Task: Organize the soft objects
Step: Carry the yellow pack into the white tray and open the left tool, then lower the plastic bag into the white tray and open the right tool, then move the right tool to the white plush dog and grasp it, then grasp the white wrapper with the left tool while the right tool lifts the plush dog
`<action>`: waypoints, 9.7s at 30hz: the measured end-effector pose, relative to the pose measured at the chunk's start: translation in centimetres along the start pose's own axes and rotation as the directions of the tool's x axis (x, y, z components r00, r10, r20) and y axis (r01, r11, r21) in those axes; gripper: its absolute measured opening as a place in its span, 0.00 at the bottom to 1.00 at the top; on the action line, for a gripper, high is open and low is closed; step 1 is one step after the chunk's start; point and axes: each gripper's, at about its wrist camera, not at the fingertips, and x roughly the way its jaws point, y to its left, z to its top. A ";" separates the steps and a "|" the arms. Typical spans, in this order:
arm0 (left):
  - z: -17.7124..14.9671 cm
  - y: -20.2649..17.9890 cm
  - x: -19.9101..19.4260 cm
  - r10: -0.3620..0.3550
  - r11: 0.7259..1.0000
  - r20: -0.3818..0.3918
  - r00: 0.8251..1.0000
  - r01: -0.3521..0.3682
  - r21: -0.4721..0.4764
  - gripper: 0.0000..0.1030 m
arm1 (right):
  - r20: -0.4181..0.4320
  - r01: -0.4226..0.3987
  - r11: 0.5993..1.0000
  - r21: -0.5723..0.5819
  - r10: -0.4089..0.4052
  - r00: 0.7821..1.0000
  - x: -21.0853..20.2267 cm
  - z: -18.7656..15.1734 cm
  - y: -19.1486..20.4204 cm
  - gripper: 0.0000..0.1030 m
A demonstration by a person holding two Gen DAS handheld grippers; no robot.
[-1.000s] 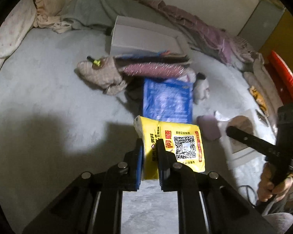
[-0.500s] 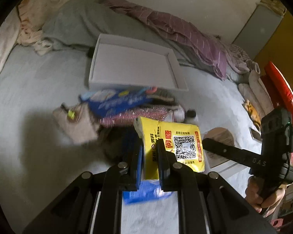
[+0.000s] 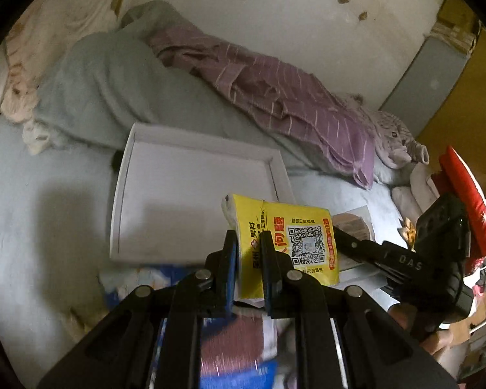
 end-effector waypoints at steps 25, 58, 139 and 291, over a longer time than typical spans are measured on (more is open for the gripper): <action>0.4 10.1 9.6 0.342 0.937 -0.152 0.927 -0.348 -0.016 0.15 | -0.010 -0.045 0.998 -0.039 0.045 0.999 10.6 1.2 -2.0 0.09; 0.5 14.5 4.3 0.235 0.960 -0.167 0.958 -0.255 -0.116 0.39 | -0.255 -0.111 0.994 0.008 0.109 0.961 20.3 1.3 5.3 0.09; 1.3 14.1 3.4 0.267 0.947 -0.163 0.950 -0.290 -0.138 0.39 | -0.399 0.291 0.942 -0.164 -0.334 0.854 19.6 0.8 3.5 0.21; 1.5 4.4 2.0 -0.229 0.968 -0.140 0.963 0.210 -0.140 0.12 | -0.034 0.097 0.993 -0.062 -0.099 0.995 0.5 3.1 2.1 0.25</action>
